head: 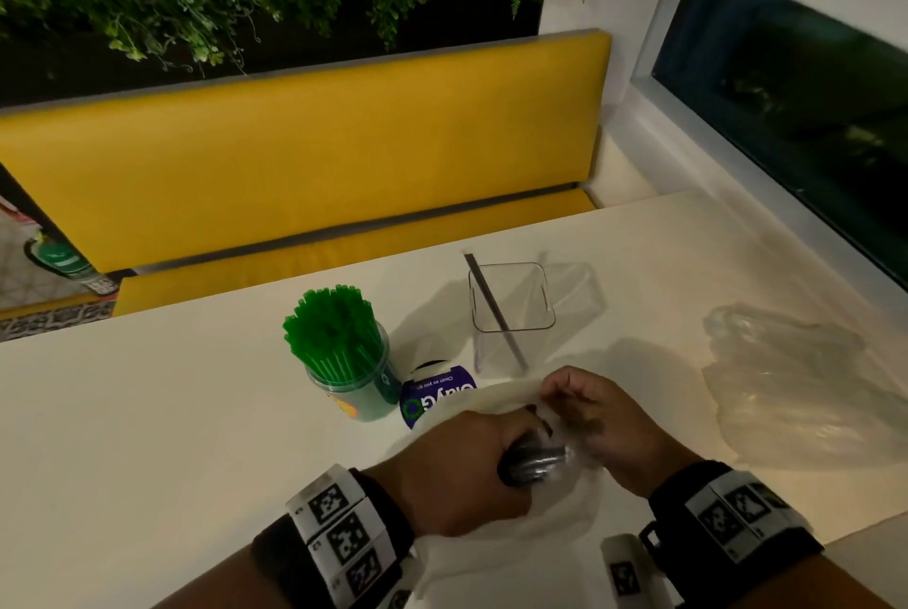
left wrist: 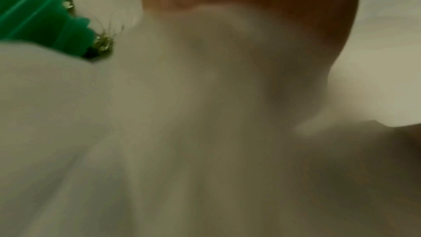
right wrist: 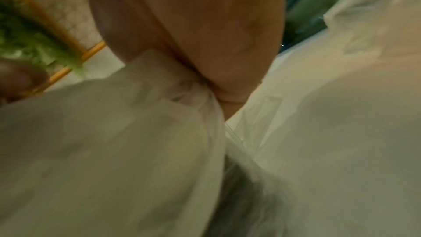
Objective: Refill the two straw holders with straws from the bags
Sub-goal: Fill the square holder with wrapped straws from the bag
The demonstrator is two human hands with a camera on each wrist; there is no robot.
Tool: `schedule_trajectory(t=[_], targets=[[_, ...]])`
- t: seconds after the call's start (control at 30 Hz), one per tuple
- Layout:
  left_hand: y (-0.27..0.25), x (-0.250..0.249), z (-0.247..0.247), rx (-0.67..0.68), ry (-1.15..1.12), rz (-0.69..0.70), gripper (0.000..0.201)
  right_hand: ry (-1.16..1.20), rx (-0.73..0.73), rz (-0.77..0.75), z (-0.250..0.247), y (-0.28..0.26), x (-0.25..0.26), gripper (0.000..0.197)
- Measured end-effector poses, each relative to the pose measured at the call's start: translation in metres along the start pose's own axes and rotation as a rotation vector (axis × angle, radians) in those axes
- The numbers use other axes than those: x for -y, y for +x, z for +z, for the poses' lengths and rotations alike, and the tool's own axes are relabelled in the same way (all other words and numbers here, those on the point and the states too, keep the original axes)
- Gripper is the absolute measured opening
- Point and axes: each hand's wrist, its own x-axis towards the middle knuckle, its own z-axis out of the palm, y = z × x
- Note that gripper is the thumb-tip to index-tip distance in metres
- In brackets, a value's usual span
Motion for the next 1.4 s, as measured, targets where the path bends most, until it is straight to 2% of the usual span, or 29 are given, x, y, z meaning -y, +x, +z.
schedule_trajectory(t=[0.07,0.13,0.2,0.27,0.33,0.4,0.47,0.53,0.63,0.73,0.77,0.83,0.87,0.93,0.97,1.03,1.07,1.13,1.17,1.2,1.37,1.4], targets=[[-0.001,-0.006,-0.004,-0.071,-0.062,0.062,0.027,-0.138,-0.064,-0.041,-0.002,0.001,-0.010,0.014],[-0.002,-0.022,-0.017,-0.193,-0.273,0.082,0.035,-0.320,-0.144,-0.026,-0.001,0.004,-0.020,0.022],[0.001,-0.045,-0.041,-0.336,-0.521,0.120,0.039,-0.412,-0.166,-0.005,0.004,0.004,-0.026,0.022],[0.009,-0.072,-0.076,-0.521,-0.674,0.265,0.037,-0.428,-0.141,-0.017,0.006,0.001,-0.030,0.020],[0.021,-0.093,-0.114,-0.731,-0.758,0.481,0.031,-0.440,-0.127,-0.020,0.007,-0.003,-0.031,0.021],[0.042,-0.096,-0.139,-0.869,-0.811,0.603,0.024,-0.473,-0.111,-0.024,0.008,-0.007,-0.029,0.021],[0.069,-0.083,-0.143,-0.983,-0.779,0.551,0.021,-0.497,-0.101,-0.017,0.009,-0.009,-0.026,0.017],[0.095,-0.059,-0.129,-1.035,-0.741,0.399,0.020,-0.481,-0.105,-0.013,0.008,-0.010,-0.028,0.017],[0.122,-0.019,-0.097,-1.029,-0.672,0.092,0.021,-0.471,-0.112,0.003,0.007,-0.010,-0.029,0.021],[0.140,0.027,-0.070,-0.867,-0.569,-0.152,0.013,-0.486,-0.097,0.002,0.007,-0.009,-0.030,0.023],[0.142,0.038,-0.064,-0.787,-0.475,-0.246,0.016,-0.489,-0.089,0.007,0.007,-0.009,-0.030,0.023],[0.145,0.057,-0.060,-0.636,-0.214,-0.405,0.049,-0.495,-0.078,0.008,0.006,-0.009,-0.032,0.020],[0.144,0.060,-0.060,-0.577,-0.180,-0.441,0.070,-0.499,-0.075,0.004,0.006,-0.008,-0.032,0.019],[0.140,0.055,-0.065,-0.599,-0.270,-0.382,0.102,-0.500,-0.070,0.001,0.006,-0.008,-0.031,0.018],[0.137,0.047,-0.069,-0.667,-0.258,-0.286,0.105,-0.501,-0.065,0.004,0.006,-0.007,-0.030,0.018],[0.138,0.035,-0.071,-0.759,0.004,-0.109,0.094,-0.508,-0.057,0.012,0.007,-0.004,-0.029,0.018],[0.143,0.034,-0.069,-0.725,0.221,-0.071,0.086,-0.512,-0.058,0.013,0.008,-0.003,-0.030,0.018],[0.152,0.035,-0.061,-0.452,0.649,-0.120,0.067,-0.522,-0.060,0.014,0.010,-0.001,-0.029,0.020],[0.155,0.039,-0.059,-0.332,0.782,-0.149,0.057,-0.530,-0.057,0.016,0.011,-0.001,-0.028,0.020],[0.156,0.042,-0.060,-0.283,0.861,-0.162,0.052,-0.536,-0.052,0.016,0.012,-0.001,-0.028,0.021],[0.137,0.010,-0.073,-0.422,0.810,-0.227,0.062,-0.537,-0.046,0.024,0.013,-0.003,-0.024,0.018],[0.125,-0.001,-0.073,-0.462,0.779,-0.195,0.062,-0.534,-0.040,0.024,0.013,-0.003,-0.023,0.017]])
